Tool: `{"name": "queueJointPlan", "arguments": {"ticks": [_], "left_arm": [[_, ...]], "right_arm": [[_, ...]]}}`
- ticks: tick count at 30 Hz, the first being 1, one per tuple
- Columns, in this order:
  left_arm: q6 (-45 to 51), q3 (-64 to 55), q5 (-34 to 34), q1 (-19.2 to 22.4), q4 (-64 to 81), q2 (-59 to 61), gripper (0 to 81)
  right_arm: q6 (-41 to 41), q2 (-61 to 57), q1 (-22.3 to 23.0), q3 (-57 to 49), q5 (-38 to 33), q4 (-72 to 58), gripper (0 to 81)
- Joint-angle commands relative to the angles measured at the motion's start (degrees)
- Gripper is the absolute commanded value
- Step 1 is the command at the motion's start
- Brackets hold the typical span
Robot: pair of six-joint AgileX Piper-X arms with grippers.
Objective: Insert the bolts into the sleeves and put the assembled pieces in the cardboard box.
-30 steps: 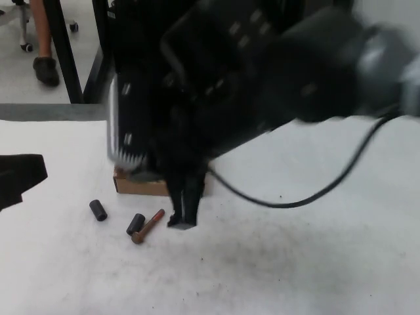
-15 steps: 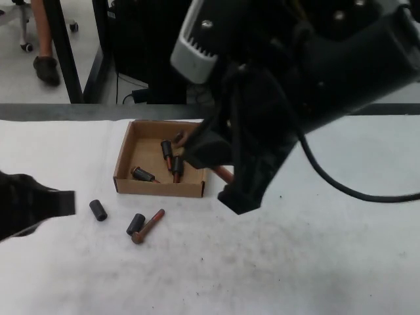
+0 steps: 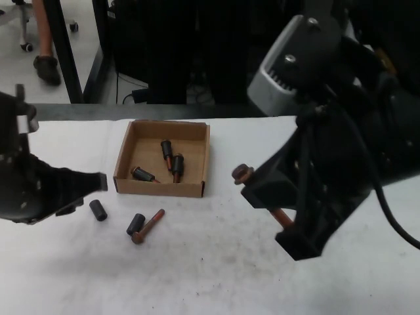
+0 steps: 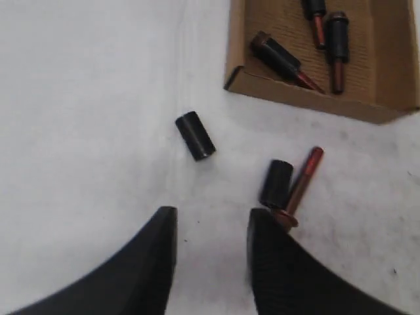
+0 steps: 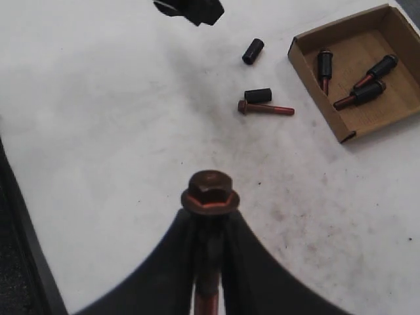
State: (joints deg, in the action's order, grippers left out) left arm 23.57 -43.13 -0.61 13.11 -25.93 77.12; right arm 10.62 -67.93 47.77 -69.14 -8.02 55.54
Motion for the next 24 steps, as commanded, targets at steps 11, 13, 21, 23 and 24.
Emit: {"name": "queueJointPlan", "arguments": {"ticks": [11,13,21,23,24], "left_arm": [[13.3,-6.9,-0.7,0.2,0.9,11.9,37.3],[15.5,-8.3,-0.4,0.2,0.5,13.6,37.3],[20.1,-11.1,-0.3,0.2,0.0,18.2,34.2],[20.1,-11.2,0.0,0.2,0.1,19.1,34.2],[20.1,-11.2,0.3,0.2,0.1,19.5,34.2]], "right_arm": [[-0.4,0.9,-0.1,0.0,0.0,-0.1,0.3],[-0.4,0.9,-0.1,0.0,0.0,-0.1,0.3],[0.2,0.9,-2.5,0.0,0.0,-0.1,0.3],[0.2,0.9,-3.3,0.0,0.0,-0.1,0.3],[0.2,0.9,-3.7,0.0,0.0,-0.1,0.3]]}}
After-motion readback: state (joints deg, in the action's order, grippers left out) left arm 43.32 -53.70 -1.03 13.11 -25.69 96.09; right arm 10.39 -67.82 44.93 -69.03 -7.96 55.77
